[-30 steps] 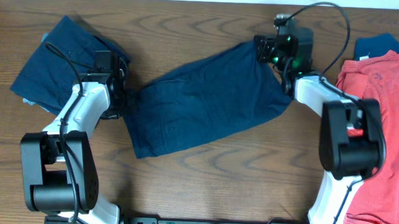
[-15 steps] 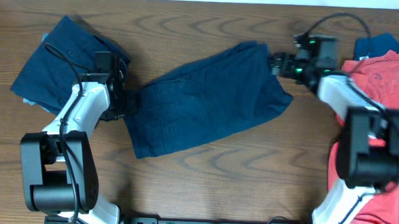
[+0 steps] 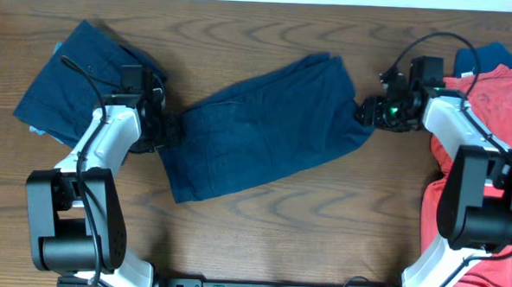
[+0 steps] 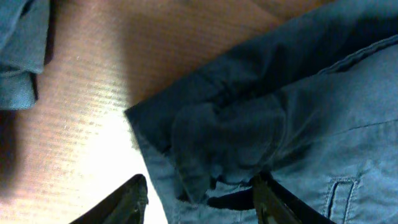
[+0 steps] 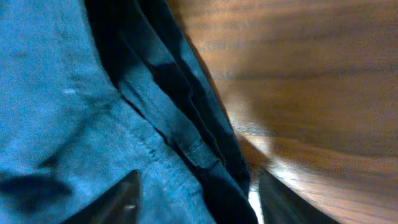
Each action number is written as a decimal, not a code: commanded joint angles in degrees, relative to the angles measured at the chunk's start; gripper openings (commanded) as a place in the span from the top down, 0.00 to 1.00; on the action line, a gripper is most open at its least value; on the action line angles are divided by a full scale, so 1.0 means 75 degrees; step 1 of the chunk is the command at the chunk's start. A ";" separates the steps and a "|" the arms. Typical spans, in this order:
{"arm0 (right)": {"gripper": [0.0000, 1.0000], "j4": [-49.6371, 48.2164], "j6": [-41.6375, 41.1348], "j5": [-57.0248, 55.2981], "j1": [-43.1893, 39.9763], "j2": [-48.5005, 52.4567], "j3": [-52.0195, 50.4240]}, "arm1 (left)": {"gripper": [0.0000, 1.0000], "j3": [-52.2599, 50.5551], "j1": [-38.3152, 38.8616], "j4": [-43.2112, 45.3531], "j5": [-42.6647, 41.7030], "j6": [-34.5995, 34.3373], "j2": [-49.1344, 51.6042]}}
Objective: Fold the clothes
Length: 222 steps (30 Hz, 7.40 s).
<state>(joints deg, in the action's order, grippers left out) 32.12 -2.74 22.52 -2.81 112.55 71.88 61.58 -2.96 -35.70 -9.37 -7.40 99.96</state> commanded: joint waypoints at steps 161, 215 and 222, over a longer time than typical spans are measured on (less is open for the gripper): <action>0.63 -0.1786 -0.0659 0.1107 -0.0038 -0.0152 -0.0044 | 0.55 -0.0006 0.0586 -0.0647 -0.0694 -0.0195 -0.0918; 0.99 -0.3786 -0.1434 0.1303 0.0306 0.0965 -0.0041 | 0.55 -0.2025 0.0589 0.0833 -0.0379 -0.0373 0.0055; 0.99 -0.5021 -0.2871 0.2999 -0.0166 0.0638 -0.0038 | 0.55 -0.2025 0.0589 0.0787 -0.0379 -0.0373 0.0055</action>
<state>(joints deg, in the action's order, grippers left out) -3.62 -18.24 37.85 -2.20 120.27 71.46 49.56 1.23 -30.33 -12.97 -10.33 96.23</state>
